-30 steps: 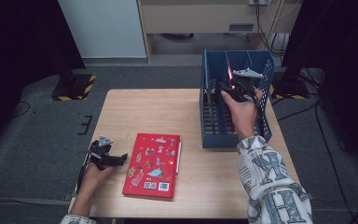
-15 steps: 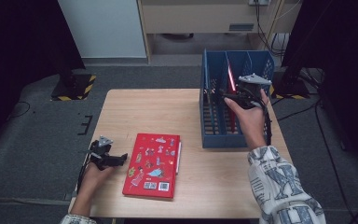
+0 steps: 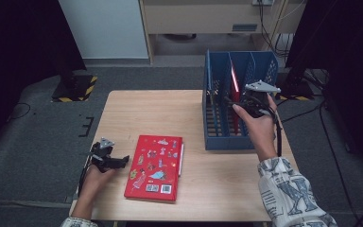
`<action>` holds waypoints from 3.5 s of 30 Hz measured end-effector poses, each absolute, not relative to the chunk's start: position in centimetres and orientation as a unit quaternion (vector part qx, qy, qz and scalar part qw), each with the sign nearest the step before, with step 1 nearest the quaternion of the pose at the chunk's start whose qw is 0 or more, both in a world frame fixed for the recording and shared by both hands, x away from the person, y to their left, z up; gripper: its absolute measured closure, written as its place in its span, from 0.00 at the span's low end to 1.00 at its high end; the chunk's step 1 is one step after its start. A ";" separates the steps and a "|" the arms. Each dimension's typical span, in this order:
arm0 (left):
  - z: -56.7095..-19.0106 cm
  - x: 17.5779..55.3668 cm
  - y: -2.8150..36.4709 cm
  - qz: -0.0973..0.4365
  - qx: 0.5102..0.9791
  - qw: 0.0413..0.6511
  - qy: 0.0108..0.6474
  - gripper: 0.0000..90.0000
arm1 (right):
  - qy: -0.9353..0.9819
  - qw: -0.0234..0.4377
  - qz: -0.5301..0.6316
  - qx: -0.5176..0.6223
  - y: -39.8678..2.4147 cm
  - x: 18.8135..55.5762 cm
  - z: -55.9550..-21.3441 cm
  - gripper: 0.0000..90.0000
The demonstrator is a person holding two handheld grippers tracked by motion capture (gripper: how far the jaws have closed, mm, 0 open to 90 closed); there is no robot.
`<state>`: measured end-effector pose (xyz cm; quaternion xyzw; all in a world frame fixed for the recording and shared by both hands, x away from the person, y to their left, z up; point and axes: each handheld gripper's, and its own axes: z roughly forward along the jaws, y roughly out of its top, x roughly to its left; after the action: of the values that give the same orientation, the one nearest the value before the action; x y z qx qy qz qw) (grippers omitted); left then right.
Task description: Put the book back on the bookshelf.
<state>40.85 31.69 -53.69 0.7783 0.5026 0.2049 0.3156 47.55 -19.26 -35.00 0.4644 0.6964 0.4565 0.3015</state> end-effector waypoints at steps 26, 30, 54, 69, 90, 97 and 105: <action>-53.7 40.8 31.9 0.205 0.780 0.315 0.500 0.00 | 0.702 0.266 0.481 0.452 -20.5 42.8 -38.3 0.15; -53.7 40.8 31.9 0.205 0.780 0.315 0.500 0.00 | 0.711 0.246 0.489 0.440 -19.7 42.0 -39.2 0.15; -53.7 40.5 32.0 0.191 0.795 0.326 0.475 0.00 | 0.793 0.178 0.462 0.355 -11.1 37.5 -45.0 0.14; -53.7 40.4 31.9 0.194 0.795 0.322 0.476 0.00 | 0.838 0.139 0.425 0.311 -7.7 36.7 -48.2 0.11; -50.9 38.3 30.3 0.196 0.780 0.392 0.447 0.04 | 0.864 0.103 0.392 0.297 -4.8 35.8 -50.8 0.11; -51.4 38.3 28.5 0.187 0.805 0.372 0.423 0.04 | 0.866 0.087 0.390 0.301 -4.0 35.0 -51.4 0.09; -51.7 38.5 28.7 0.181 0.797 0.383 0.431 0.05 | 0.872 0.095 0.386 0.286 -3.1 34.3 -51.5 0.05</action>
<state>38.46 28.65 -51.70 0.7969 0.4308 0.1811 0.3828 34.34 -3.06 -51.54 0.2864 0.8717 0.3861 0.0949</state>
